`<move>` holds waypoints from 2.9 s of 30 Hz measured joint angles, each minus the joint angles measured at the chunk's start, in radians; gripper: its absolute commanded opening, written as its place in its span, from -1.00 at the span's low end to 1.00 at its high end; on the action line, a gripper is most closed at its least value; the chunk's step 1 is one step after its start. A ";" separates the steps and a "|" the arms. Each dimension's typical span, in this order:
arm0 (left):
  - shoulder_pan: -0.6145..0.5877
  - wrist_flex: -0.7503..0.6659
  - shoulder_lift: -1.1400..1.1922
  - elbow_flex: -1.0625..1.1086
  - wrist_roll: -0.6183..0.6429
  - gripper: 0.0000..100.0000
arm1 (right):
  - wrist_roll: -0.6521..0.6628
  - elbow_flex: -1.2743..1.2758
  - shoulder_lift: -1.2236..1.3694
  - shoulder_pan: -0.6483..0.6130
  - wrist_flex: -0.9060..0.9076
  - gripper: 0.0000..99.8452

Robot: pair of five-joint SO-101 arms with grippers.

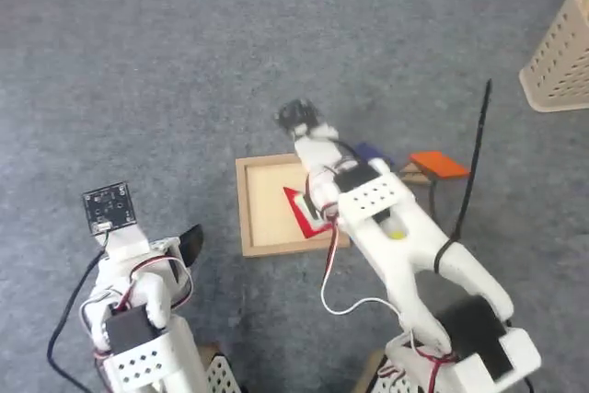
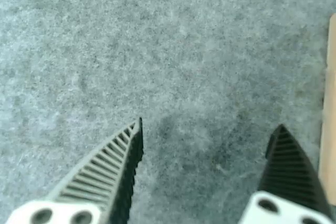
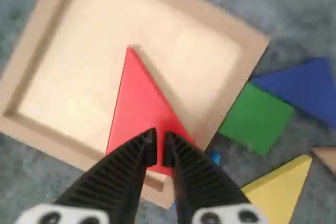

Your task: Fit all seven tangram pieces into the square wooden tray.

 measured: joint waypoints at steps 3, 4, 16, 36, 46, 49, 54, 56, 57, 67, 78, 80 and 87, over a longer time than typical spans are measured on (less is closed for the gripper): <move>0.000 0.000 0.000 0.000 0.000 -0.29 | 0.032 0.020 0.000 0.000 -0.017 -0.98; 0.000 0.000 0.000 0.000 0.000 -0.29 | 0.037 0.020 0.000 0.000 -0.025 -0.98; 0.000 0.000 0.000 0.000 0.000 -0.29 | 0.058 -0.172 0.238 0.000 -0.063 -0.98; 0.000 0.000 0.000 0.000 0.000 -0.29 | 0.215 -0.686 0.582 -0.097 0.189 -0.98; 0.000 0.000 0.000 0.000 0.000 -0.29 | 0.161 -0.707 0.390 -0.068 0.308 -0.98; 0.000 0.000 0.000 0.000 0.000 -0.29 | 0.132 -0.589 0.224 -0.069 0.305 -0.98; 0.000 0.000 0.000 0.000 0.000 -0.29 | 0.117 -0.235 -0.020 -0.063 0.150 -0.98; 0.000 0.000 0.000 0.000 0.000 -0.29 | 0.117 -0.086 -0.061 -0.063 0.061 -0.98; 0.000 0.000 0.000 0.000 0.000 -0.29 | 0.117 -0.023 -0.068 -0.063 0.025 -0.98; 0.000 0.000 0.000 0.000 0.000 -0.29 | 0.117 0.031 0.094 -0.060 -0.078 -0.98; 0.000 0.000 0.000 0.000 0.000 -0.29 | 0.037 -0.261 0.371 0.061 -0.078 -0.97; 0.000 0.000 0.000 0.000 0.000 -0.29 | 0.003 -0.287 0.387 0.087 -0.080 -0.97; 0.000 0.000 0.000 0.000 0.000 -0.29 | -0.140 -0.292 0.387 0.137 -0.080 -0.97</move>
